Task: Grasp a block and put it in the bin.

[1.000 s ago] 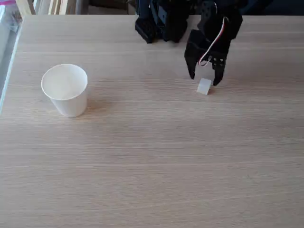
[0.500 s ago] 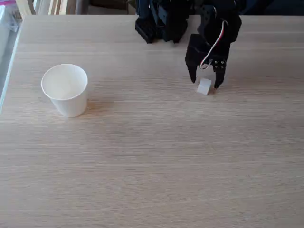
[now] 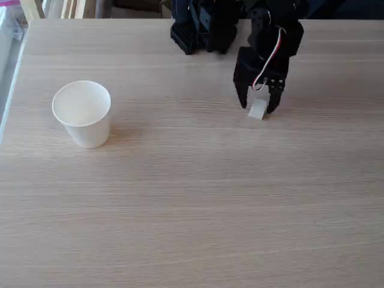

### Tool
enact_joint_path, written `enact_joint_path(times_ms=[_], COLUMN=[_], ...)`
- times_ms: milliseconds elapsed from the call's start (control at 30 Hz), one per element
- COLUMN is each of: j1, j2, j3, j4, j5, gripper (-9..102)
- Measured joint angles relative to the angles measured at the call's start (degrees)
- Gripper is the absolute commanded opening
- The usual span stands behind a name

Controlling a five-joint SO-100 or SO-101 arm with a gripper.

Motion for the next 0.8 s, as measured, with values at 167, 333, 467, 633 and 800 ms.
enact_joint_path(times_ms=[167, 333, 467, 633, 800], j1=[0.0, 1.2, 1.8, 3.6, 8.3], j2=[0.0, 0.0, 0.3, 4.6, 11.5], j3=[0.0, 0.0, 0.0, 0.0, 0.0], j4=[-0.4, -0.4, -0.4, -0.6, -3.2], j5=[-0.5, -1.5, -3.6, -8.3, -16.7], gripper=[13, 8, 7, 6, 6])
